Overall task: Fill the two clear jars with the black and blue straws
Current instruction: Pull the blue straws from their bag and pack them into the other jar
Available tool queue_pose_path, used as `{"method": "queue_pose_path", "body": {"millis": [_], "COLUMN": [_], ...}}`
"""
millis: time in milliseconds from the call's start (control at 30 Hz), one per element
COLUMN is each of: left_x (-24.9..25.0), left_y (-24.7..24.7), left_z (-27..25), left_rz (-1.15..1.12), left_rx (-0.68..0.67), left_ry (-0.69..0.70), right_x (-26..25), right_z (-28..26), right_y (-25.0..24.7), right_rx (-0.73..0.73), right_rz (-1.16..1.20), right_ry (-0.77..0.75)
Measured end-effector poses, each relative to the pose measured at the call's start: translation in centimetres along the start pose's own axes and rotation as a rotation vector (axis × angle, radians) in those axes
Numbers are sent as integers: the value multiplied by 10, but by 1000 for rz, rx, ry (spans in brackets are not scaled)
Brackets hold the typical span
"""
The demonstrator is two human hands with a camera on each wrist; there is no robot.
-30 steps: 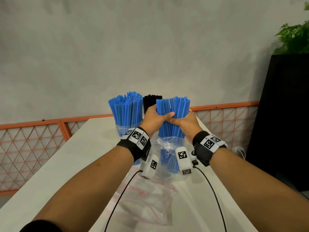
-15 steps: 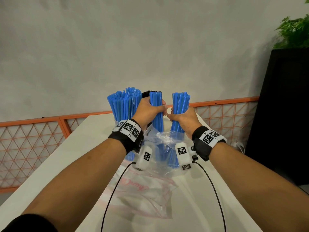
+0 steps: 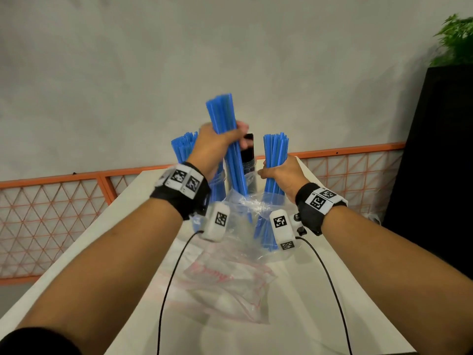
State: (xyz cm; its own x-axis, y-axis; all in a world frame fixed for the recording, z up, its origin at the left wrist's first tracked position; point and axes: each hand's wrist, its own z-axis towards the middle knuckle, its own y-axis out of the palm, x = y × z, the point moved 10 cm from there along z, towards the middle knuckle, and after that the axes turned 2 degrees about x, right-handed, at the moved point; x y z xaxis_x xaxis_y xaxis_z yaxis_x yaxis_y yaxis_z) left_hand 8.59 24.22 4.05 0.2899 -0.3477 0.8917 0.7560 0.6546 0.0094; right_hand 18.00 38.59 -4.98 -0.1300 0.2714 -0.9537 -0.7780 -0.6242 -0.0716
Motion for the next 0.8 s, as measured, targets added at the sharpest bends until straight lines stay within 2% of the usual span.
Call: {"method": "queue_pose_path", "body": {"millis": [167, 267, 367, 567, 800], "left_x": [86, 93, 61, -39, -82], "left_y": [-39, -56, -69, -89, -95], "left_z": [-3, -12, -27, -56, -66], "left_rz": [-80, -4, 33, 91, 122], "left_rx": [61, 66, 61, 39, 53], "left_ry": [217, 228, 168, -21, -28], "right_x": [0, 1, -1, -9, -24], "right_z": [0, -1, -2, -8, -25], "right_y": [9, 11, 11, 14, 47], "right_rx": [-8, -2, 10, 21, -118], "right_rz": [-36, -41, -52, -46, -49], "right_ry": [7, 12, 5, -44, -99]}}
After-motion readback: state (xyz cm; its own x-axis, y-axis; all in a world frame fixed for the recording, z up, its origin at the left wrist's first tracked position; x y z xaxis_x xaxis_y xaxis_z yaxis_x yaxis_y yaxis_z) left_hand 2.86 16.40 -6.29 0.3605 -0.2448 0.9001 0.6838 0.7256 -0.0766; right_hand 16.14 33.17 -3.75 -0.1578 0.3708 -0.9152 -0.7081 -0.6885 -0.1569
